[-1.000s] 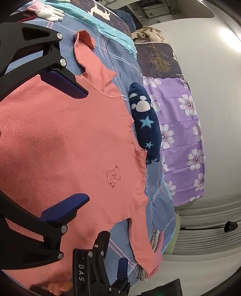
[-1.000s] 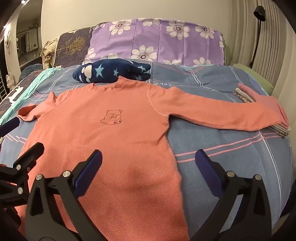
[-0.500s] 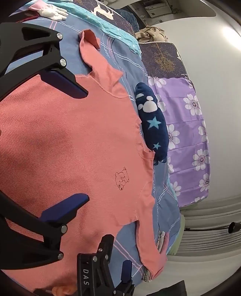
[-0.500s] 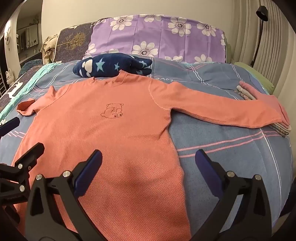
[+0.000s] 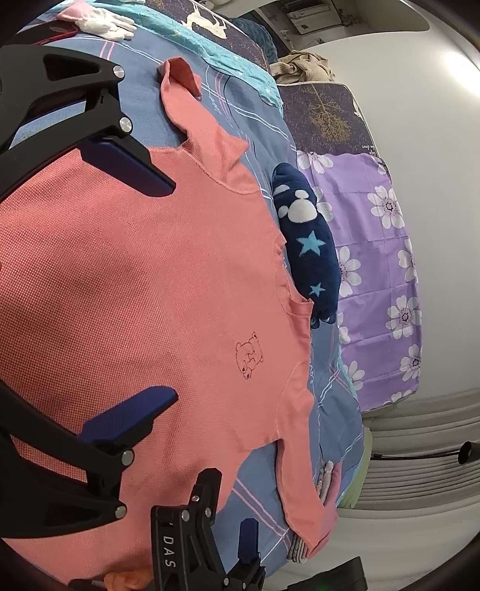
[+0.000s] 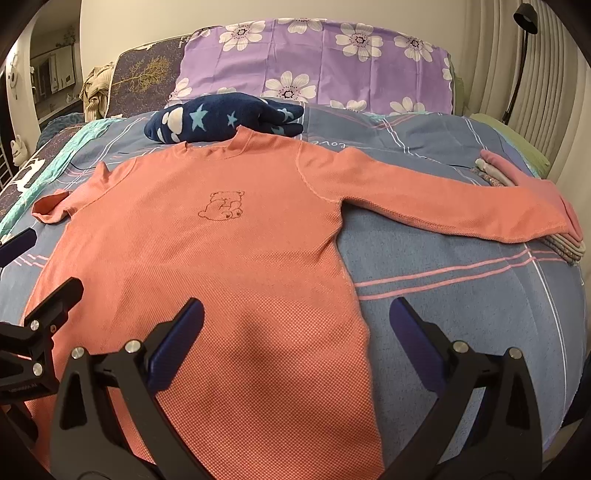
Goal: Fold small clothes
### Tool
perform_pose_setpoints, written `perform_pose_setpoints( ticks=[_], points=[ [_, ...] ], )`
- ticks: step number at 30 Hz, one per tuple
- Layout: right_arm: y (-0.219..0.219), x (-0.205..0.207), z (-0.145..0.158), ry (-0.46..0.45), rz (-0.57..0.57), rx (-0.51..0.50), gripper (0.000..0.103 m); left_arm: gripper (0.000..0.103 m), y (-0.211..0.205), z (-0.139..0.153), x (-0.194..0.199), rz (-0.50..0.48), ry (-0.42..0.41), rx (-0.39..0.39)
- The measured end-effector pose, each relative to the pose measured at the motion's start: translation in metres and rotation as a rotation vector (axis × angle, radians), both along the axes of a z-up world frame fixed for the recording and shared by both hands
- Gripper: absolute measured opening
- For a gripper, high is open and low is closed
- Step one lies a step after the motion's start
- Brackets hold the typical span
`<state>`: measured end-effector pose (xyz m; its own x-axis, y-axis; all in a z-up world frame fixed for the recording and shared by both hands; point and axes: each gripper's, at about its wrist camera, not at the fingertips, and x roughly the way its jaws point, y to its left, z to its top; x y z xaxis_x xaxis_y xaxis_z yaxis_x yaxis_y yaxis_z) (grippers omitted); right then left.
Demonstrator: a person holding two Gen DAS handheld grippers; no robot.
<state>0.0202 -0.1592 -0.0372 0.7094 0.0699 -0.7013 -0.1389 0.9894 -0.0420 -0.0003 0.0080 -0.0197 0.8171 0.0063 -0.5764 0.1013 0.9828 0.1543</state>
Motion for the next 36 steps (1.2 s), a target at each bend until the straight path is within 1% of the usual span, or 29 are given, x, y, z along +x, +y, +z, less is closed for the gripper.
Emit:
perform_pose_setpoints(
  ticks=[10,20,23,28,36],
  points=[
    [0.0025,-0.0022,-0.0002,-0.010,0.027,0.003,0.101,0.102,-0.0022,-0.0003,0.0004,-0.002,0.003,0.004],
    [0.0009,-0.0072,0.0067,-0.069,0.014,0.012,0.101,0.102,-0.0024,-0.0001,0.0003,0.000,0.001,0.004],
    [-0.0014,-0.0078,0.0070,-0.070,0.001,0.018,0.101,0.102,-0.0028,-0.0003,0.0002,-0.002,0.001,0.003],
    [-0.0018,-0.0066,0.0042,-0.036,0.018,0.050,0.101,0.102,-0.0034,-0.0013,0.0005,-0.004,0.008,0.005],
    [0.0028,-0.0076,0.0023,-0.023,0.034,0.033,0.101,0.102,-0.0027,-0.0020,0.0011,-0.009,0.018,0.004]
  ],
)
